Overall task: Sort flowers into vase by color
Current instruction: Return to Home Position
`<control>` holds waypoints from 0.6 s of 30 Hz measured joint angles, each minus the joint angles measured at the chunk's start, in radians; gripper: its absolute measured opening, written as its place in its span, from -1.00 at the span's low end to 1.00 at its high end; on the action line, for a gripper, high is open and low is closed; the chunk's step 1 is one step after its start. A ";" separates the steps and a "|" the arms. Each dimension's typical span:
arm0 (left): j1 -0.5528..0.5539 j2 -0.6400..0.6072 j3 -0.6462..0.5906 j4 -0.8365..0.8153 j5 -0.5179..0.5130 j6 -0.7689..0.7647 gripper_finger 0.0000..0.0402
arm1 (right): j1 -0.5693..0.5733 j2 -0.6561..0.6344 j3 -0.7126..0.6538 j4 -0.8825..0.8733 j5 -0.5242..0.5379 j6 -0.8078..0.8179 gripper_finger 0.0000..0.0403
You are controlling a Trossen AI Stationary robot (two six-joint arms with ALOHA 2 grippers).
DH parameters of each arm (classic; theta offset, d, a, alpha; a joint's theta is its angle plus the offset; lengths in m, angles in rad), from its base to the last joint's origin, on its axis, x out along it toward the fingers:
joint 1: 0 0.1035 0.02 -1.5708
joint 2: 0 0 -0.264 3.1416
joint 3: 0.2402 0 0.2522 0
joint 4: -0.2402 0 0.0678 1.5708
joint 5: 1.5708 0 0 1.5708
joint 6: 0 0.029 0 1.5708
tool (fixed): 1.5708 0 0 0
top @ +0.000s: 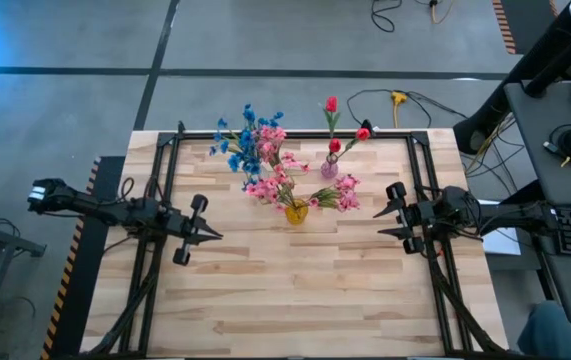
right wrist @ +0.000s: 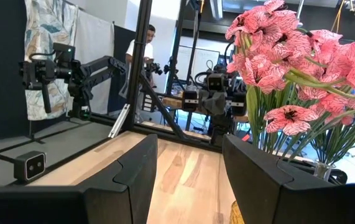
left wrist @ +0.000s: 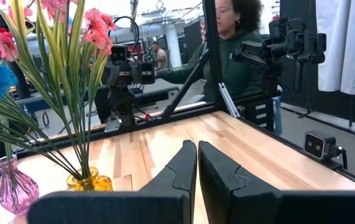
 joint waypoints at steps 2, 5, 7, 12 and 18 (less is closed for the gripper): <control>0.000 0.002 0.000 0.000 0.000 0.000 -1.00 | 0.000 0.000 0.000 0.000 0.000 0.000 -0.13; 0.000 0.006 0.000 0.000 0.000 0.000 -1.00 | 0.000 0.000 0.000 0.000 0.000 0.000 -0.13; 0.000 0.006 0.000 0.000 0.000 0.000 -1.00 | 0.000 0.000 0.000 0.000 0.000 0.000 -0.13; 0.000 0.006 0.000 0.000 0.000 0.000 -1.00 | 0.000 0.000 0.000 0.000 0.000 0.000 -0.13; 0.000 0.006 0.000 0.000 0.000 0.000 -1.00 | 0.000 0.000 0.000 0.000 0.000 0.000 -0.13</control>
